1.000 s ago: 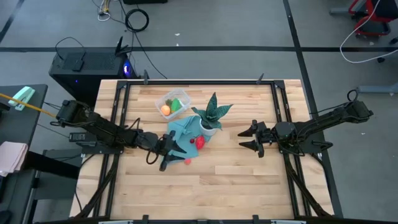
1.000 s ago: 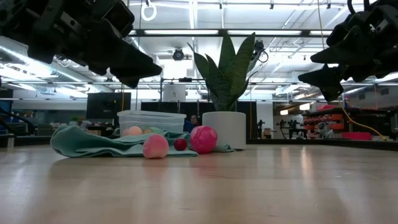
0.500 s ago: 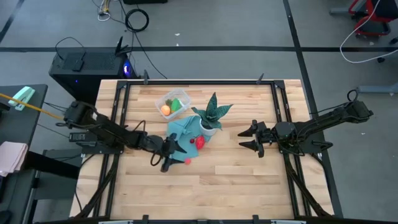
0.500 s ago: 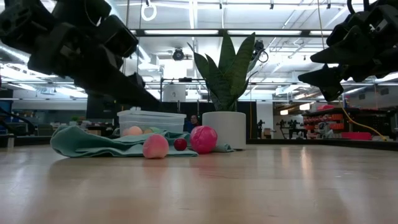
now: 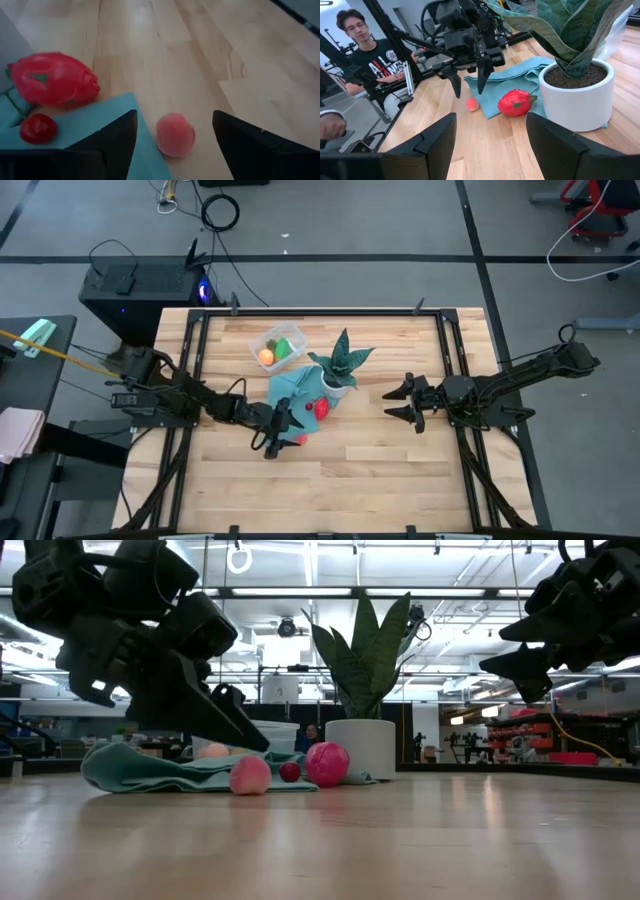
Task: Pick and placing Produce into tupperware
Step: Put the peach into the transparent bin
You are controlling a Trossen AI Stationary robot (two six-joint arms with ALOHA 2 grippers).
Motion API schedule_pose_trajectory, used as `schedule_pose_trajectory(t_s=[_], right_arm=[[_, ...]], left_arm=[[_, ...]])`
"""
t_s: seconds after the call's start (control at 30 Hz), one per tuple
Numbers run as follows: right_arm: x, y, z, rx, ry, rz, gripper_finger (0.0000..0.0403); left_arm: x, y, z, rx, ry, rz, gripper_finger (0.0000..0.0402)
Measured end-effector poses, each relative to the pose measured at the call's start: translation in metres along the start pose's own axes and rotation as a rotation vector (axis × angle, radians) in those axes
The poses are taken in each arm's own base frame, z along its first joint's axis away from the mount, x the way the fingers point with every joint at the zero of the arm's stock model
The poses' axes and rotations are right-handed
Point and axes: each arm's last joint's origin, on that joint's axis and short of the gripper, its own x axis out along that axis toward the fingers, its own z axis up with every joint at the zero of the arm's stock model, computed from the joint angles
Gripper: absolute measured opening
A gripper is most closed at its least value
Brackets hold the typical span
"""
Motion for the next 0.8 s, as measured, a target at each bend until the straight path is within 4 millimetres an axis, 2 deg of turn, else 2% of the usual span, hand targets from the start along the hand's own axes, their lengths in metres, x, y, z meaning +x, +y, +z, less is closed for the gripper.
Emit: schedule_pose_trajectory(t_s=[0.23,0.8], right_arm=[[0.0000,0.0000,0.0000,0.000,0.000,0.000,0.0246],[0.0000,0.0000,0.0000,-0.001,0.000,0.000,0.0246]], left_arm=[[0.0004,0.0000,-0.0004,-0.001,0.001,0.000,0.0292],[0.0003,0.0002,-0.0027,-0.067,0.024,0.003,0.0293]])
